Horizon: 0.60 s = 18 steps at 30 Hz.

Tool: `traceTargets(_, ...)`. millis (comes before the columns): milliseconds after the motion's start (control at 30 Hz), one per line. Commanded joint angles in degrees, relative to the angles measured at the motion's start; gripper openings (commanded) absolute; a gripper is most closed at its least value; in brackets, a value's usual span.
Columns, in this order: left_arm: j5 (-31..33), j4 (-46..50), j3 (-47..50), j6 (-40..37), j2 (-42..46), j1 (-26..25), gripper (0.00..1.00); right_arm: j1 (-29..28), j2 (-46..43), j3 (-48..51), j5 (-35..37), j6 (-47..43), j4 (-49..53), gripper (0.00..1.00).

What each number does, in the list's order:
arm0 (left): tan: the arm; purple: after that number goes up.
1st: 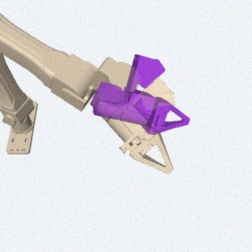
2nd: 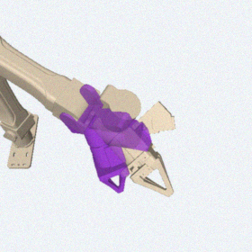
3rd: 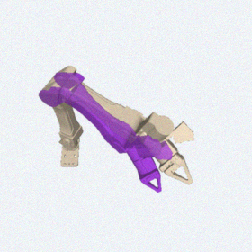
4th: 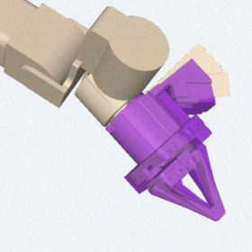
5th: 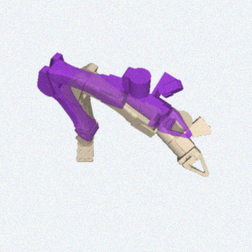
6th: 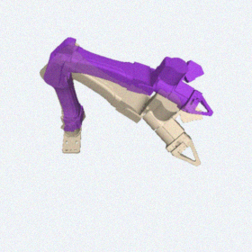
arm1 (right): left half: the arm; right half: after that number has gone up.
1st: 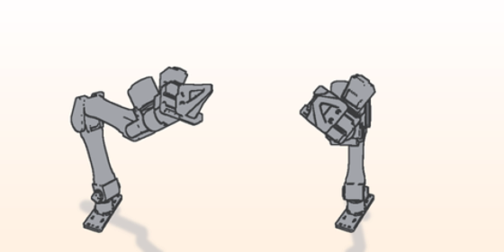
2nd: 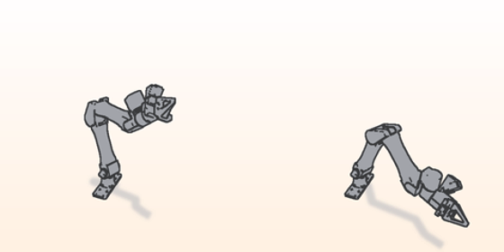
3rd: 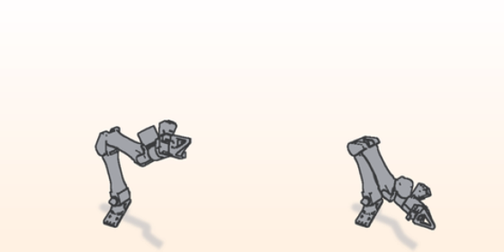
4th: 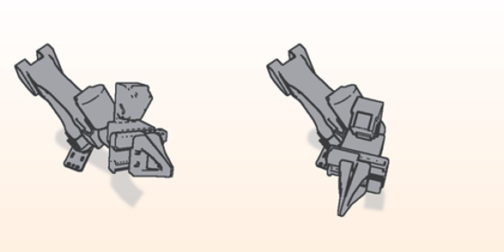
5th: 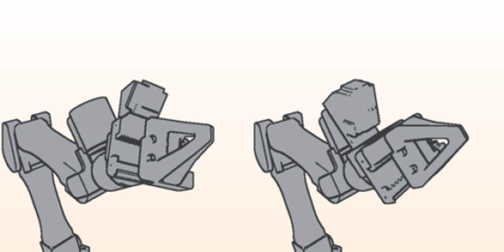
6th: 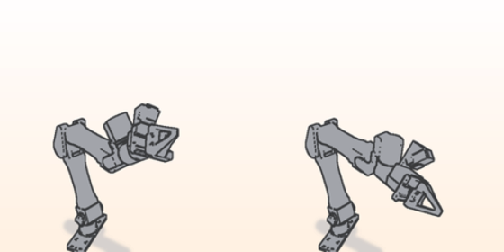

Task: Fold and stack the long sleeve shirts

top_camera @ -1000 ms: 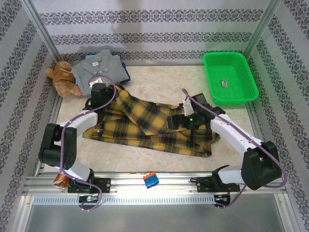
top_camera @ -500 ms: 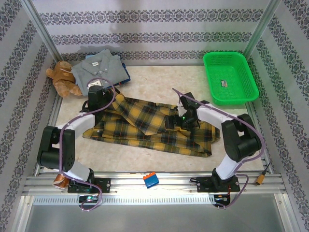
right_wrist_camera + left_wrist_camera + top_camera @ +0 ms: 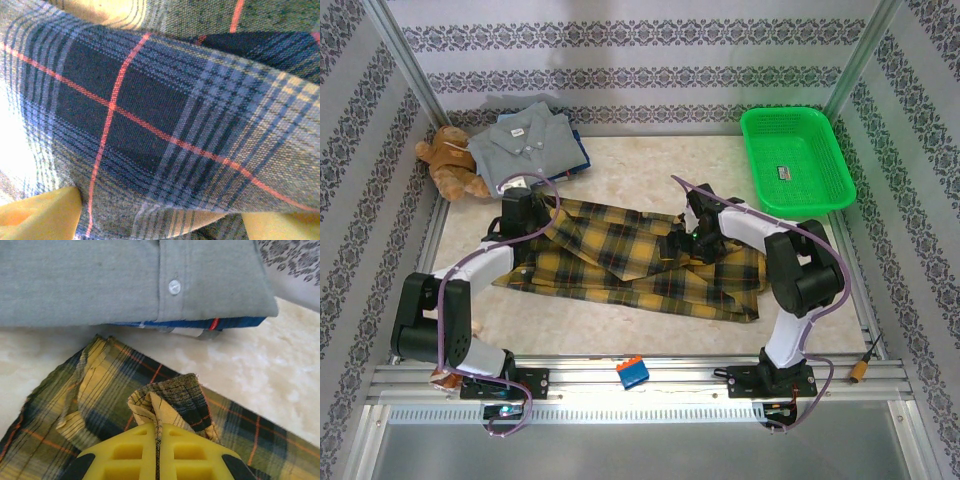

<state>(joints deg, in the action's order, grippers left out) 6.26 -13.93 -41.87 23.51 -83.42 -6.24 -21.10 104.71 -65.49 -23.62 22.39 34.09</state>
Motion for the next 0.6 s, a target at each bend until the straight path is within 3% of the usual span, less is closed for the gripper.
traceTargets(0,2.11,-3.37,2.13,-4.49,1.27,0.79,0.05,0.56,1.27,-1.16,0.61,-0.1,1.53,0.83)
traceTargets(567,-0.9,-9.85,-2.06,-6.93,-6.72,4.65,0.02,1.06,1.6,-1.11,-0.55,-0.08,1.4,0.83)
